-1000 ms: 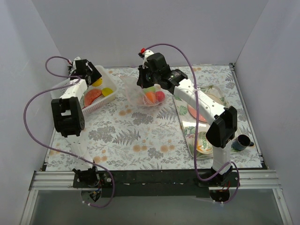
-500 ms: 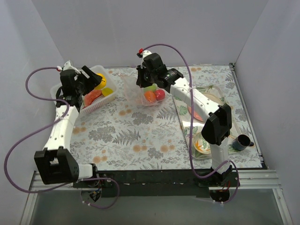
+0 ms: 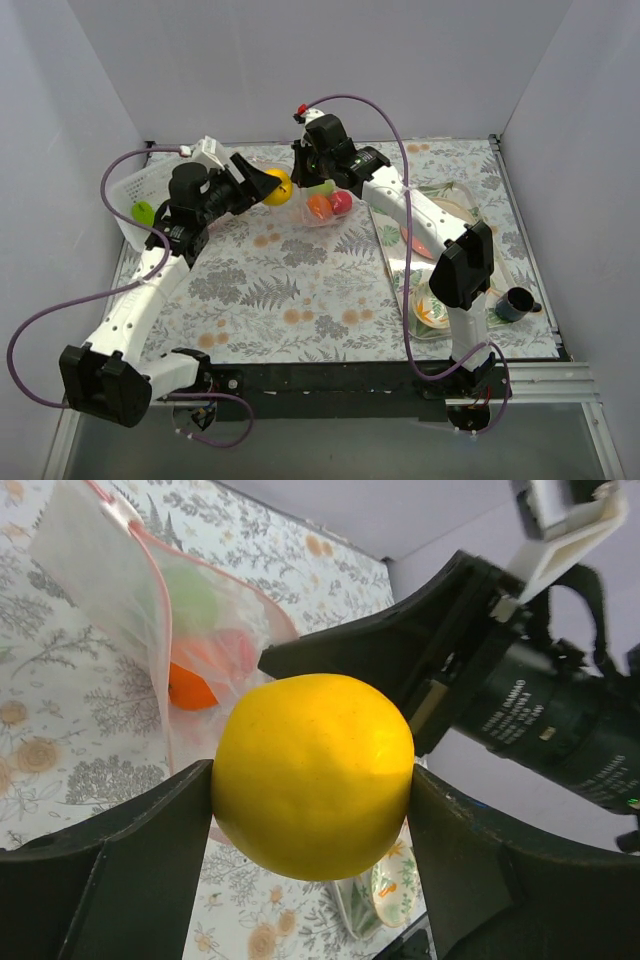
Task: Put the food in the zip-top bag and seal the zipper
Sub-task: Place the fake fruit in the zipper food storage bag.
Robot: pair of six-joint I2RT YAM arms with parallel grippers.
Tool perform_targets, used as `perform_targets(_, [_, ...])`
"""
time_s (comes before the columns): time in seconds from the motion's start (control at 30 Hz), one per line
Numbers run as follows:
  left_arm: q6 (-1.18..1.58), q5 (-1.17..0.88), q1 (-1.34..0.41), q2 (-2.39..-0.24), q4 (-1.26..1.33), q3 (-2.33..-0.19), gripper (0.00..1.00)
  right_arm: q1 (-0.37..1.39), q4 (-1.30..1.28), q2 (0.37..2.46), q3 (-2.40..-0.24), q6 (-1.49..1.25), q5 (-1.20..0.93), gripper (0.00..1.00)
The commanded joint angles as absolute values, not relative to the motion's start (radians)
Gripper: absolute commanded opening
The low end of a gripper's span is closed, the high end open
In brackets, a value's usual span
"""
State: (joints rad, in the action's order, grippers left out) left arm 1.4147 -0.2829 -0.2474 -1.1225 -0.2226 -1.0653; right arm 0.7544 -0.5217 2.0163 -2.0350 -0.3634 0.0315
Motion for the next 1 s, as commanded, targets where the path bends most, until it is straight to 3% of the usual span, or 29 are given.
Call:
perform_targets(0.0, [1.448,-0.236,-0.310,-1.181,-0.158,-1.034,0.36,0.761,-0.505,2.006,-2.068,-0.380,0.046,0.01])
perform_targets(0.13, [1.450,-0.199,-0.318,-1.242,-0.132,-1.029,0.36,0.764,-0.509,1.990,-2.072,-0.388,0.034,0.01])
perform_targets(0.23, [1.439,-0.183,-0.319,-1.276,-0.130,-1.043,0.43,0.765,-0.515,1.982,-2.077,-0.387,0.041,0.01])
perform_targets(0.47, [1.417,-0.161,-0.324,-1.312,-0.158,-1.081,0.88,0.769,-0.529,1.977,-2.101,-0.384,0.052,0.01])
perform_targets(0.67, [1.399,-0.166,-0.325,-1.290,-0.167,-1.091,0.98,0.769,-0.557,1.990,-2.141,-0.368,0.077,0.01])
perform_targets(0.97, [1.394,-0.160,-0.325,-1.215,-0.245,-1.175,0.98,0.767,-0.566,2.017,-2.203,-0.318,0.120,0.01])
